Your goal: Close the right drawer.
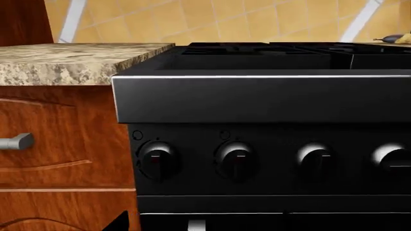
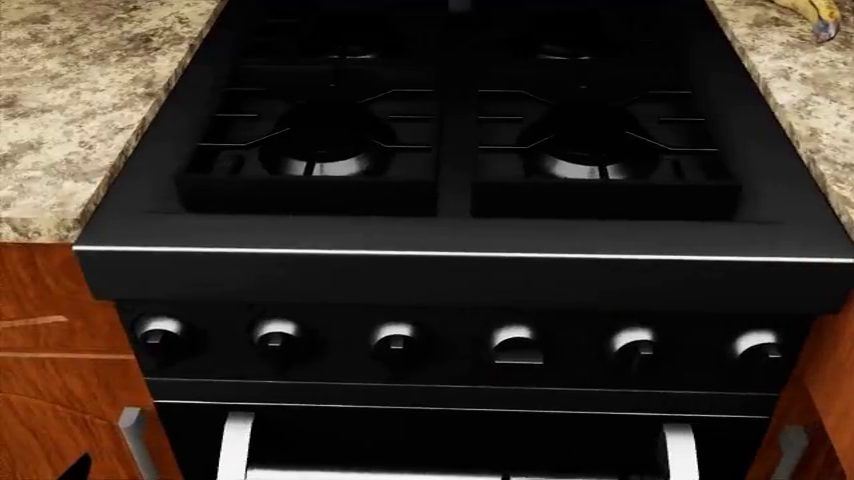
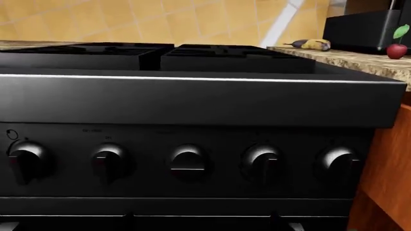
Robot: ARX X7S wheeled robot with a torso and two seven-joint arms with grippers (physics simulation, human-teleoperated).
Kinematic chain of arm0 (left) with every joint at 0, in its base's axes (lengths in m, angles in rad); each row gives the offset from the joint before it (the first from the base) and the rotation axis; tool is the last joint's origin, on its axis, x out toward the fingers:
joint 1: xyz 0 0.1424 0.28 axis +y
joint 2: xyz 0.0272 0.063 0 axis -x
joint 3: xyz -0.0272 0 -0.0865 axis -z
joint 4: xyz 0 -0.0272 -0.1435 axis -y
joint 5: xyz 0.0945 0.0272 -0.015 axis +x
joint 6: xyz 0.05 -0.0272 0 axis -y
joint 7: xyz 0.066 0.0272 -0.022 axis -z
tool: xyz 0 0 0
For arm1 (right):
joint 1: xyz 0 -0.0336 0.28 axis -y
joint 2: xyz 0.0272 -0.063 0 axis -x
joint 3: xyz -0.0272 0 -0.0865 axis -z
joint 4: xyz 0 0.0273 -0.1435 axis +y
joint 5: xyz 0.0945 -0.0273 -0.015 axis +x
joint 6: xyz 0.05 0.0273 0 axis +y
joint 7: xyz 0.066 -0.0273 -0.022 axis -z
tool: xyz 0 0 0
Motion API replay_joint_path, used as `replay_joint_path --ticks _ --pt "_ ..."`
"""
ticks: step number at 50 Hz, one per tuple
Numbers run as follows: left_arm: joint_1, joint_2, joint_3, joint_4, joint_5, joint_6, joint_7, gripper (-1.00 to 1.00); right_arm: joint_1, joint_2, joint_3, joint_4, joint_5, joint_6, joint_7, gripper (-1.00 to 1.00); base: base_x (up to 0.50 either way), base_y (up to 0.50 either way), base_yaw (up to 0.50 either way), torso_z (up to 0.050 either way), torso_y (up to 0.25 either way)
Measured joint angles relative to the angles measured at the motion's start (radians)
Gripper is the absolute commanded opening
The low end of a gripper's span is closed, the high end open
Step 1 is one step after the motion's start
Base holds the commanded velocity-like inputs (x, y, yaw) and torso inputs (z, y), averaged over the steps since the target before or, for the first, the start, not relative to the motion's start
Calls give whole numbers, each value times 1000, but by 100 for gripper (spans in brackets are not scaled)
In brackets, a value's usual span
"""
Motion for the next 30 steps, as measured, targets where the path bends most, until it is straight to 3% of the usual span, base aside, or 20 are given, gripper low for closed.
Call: replay_joint_path --ticks 4,17,30 --pt "-3 -4 6 0 -4 -1 -6 100 2 4 -5 3 6 -6 4 100 -187 0 0 0 0" --pt "-4 -15 23 1 -22 -3 -19 100 8 18 -25 8 27 -26 8 100 -489 0 0 0 0" --pt "-5 -26 35 -1 -38 -2 -31 100 12 27 -46 -15 -26 34 79 100 -2 0 0 0 0"
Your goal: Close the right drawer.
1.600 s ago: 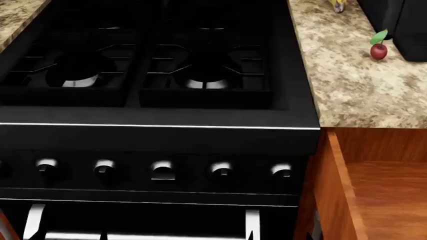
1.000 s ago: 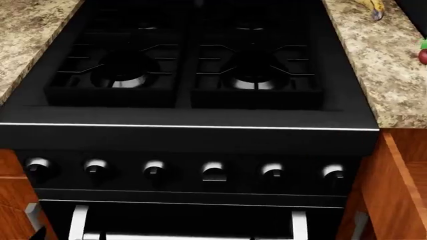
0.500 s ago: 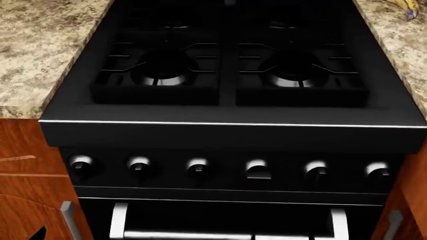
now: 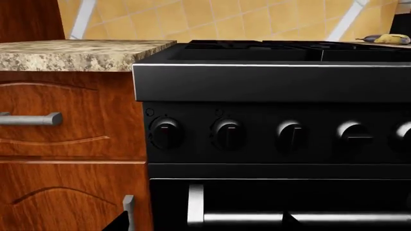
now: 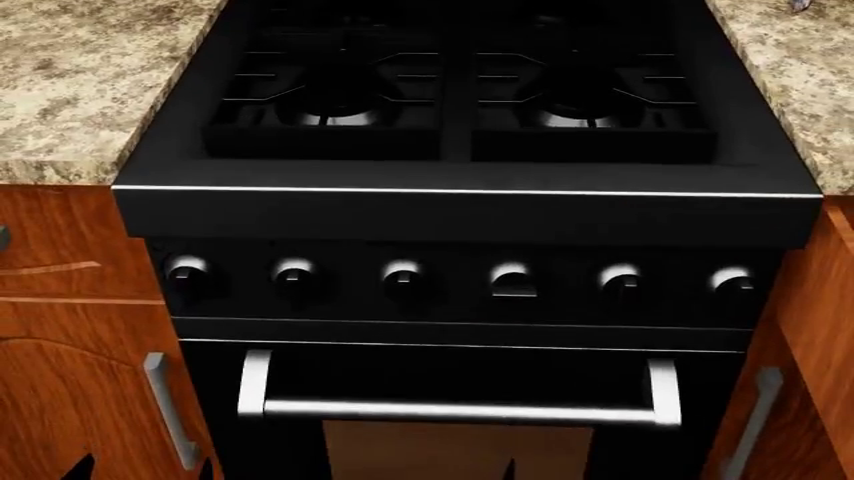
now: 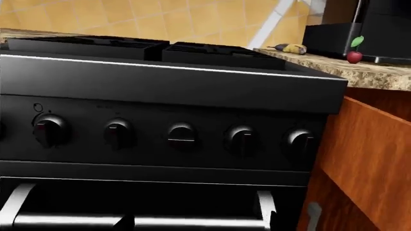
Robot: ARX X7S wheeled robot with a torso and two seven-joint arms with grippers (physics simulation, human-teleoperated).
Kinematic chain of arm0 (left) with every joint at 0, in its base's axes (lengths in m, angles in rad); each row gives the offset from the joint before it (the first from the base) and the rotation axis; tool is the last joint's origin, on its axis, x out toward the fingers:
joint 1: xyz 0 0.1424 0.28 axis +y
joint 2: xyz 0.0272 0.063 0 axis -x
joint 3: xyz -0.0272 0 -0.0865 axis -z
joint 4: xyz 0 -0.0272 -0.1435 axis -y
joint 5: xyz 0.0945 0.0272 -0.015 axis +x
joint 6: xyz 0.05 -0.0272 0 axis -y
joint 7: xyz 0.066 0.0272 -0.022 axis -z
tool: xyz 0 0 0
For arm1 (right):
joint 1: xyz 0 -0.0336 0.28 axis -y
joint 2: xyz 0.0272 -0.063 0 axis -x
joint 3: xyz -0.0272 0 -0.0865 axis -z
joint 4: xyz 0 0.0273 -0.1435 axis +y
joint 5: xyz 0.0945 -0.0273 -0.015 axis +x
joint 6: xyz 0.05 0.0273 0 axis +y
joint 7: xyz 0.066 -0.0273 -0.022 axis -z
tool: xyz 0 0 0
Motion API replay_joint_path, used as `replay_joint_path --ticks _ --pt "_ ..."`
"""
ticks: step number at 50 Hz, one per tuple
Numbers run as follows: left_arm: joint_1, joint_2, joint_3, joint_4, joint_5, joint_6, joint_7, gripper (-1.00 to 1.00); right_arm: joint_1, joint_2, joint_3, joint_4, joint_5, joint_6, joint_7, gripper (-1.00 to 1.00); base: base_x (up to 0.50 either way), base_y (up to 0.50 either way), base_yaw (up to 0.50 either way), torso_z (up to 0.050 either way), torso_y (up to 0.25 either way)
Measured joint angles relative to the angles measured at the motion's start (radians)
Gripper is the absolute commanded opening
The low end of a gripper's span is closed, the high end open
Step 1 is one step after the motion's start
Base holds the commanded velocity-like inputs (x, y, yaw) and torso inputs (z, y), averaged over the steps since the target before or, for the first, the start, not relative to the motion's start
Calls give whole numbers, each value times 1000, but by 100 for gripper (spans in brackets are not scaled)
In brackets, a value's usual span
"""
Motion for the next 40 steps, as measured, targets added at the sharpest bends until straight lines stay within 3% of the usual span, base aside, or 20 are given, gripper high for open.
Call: replay_joint_path --ticks 21,40 --pt "-7 -13 23 -2 -13 -5 -20 100 -23 31 -14 -39 68 20 -31 100 -8 0 -3 0 0" --pt "-9 -26 38 -3 -27 -2 -34 100 -17 41 -37 -21 56 26 -5 100 -482 16 -295 0 0"
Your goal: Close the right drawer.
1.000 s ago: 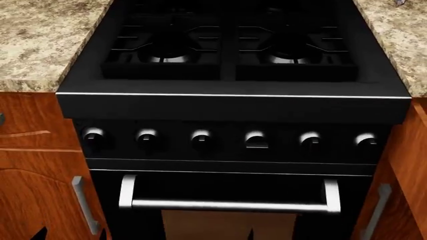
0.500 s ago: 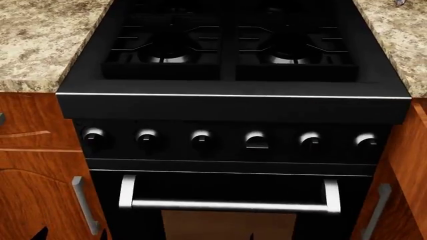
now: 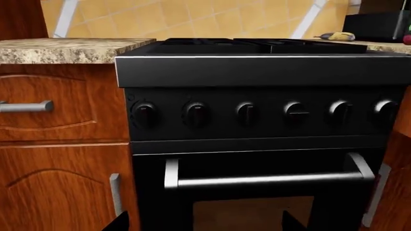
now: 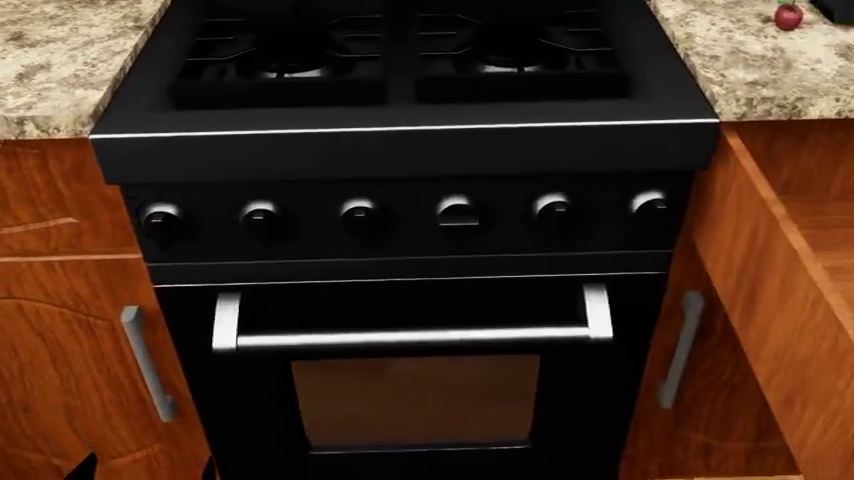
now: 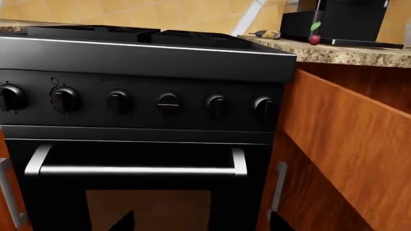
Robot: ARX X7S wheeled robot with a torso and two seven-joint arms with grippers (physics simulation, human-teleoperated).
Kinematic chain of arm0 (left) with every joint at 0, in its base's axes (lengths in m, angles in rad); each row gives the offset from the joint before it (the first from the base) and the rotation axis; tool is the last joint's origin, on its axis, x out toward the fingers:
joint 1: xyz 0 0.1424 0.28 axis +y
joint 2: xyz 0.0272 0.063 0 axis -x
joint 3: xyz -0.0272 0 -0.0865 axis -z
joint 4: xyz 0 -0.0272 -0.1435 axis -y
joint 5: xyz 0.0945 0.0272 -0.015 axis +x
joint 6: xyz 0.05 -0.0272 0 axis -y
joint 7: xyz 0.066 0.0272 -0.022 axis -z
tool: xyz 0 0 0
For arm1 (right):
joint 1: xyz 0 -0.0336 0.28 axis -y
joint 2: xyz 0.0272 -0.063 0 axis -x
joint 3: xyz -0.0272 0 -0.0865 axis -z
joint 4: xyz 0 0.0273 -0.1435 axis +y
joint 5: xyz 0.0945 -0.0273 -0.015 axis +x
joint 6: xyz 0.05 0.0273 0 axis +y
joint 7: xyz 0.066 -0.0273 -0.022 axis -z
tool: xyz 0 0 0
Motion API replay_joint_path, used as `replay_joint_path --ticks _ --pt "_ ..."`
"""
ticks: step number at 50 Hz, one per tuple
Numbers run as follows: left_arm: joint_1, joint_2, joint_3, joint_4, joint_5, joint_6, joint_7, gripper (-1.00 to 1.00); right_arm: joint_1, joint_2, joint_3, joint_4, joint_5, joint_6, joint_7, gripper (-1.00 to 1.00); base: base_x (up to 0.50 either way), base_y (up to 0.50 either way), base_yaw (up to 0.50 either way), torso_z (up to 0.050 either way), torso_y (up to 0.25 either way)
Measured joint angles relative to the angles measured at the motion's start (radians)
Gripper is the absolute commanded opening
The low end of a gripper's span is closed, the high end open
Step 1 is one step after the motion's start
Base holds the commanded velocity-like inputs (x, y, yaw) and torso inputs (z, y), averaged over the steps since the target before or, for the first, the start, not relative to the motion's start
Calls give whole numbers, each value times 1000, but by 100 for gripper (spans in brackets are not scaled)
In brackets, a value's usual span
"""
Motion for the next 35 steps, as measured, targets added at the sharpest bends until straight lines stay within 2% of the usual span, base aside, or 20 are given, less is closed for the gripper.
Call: replay_joint_path --ticks 29,35 --pt "0 -17 15 1 -21 5 -18 100 -6 6 13 -3 12 -17 65 100 -495 65 -357 0 0" --pt "2 -21 18 0 -25 7 -21 100 -12 5 22 -8 16 -29 84 100 -225 47 -480 0 0"
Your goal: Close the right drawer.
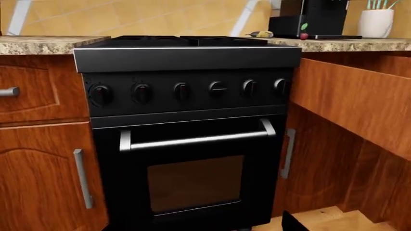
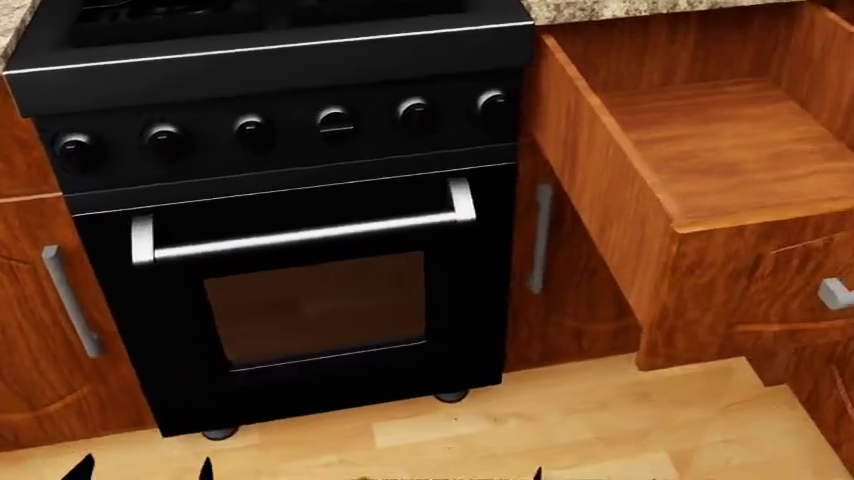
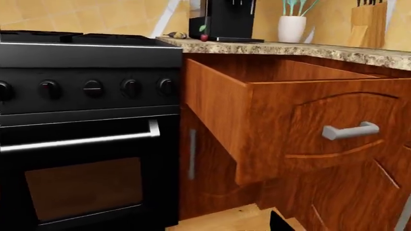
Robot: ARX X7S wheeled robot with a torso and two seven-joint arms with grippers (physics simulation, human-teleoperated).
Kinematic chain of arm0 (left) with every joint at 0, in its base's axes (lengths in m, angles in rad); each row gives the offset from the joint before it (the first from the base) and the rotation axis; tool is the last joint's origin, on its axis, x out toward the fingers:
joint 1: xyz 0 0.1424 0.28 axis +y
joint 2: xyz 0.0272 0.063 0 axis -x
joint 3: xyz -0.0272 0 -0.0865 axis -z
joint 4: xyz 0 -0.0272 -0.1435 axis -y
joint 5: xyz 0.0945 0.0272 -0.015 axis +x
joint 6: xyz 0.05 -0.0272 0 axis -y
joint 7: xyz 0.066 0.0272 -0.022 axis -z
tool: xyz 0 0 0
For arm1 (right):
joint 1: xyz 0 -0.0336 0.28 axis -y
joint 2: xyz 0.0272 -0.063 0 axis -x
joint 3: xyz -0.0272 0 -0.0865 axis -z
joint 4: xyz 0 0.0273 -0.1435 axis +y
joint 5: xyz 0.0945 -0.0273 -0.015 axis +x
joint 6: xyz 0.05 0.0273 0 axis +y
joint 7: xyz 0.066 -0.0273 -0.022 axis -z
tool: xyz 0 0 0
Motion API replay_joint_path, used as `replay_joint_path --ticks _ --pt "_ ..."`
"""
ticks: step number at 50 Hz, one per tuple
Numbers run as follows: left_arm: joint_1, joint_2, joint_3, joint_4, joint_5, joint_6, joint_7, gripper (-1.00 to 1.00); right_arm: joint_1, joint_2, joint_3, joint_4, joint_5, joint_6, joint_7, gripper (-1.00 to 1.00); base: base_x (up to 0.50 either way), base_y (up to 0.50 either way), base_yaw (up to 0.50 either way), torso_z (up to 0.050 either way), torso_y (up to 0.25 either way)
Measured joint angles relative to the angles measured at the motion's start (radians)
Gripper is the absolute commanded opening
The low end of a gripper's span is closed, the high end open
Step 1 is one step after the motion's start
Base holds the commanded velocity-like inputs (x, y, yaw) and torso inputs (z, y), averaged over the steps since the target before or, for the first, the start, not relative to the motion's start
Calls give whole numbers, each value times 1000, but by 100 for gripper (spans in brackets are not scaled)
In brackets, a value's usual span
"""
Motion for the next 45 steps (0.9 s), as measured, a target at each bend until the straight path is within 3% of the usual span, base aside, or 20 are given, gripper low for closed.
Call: replay_joint_path --ticks 26,45 --pt "-5 -11 15 -1 -12 4 -15 100 -26 -1 33 -12 35 -108 49 100 184 -61 -500 0 0" --pt "-6 -19 23 5 -24 5 -25 100 -27 6 26 -13 35 -109 78 100 4 -1 -500 0 0"
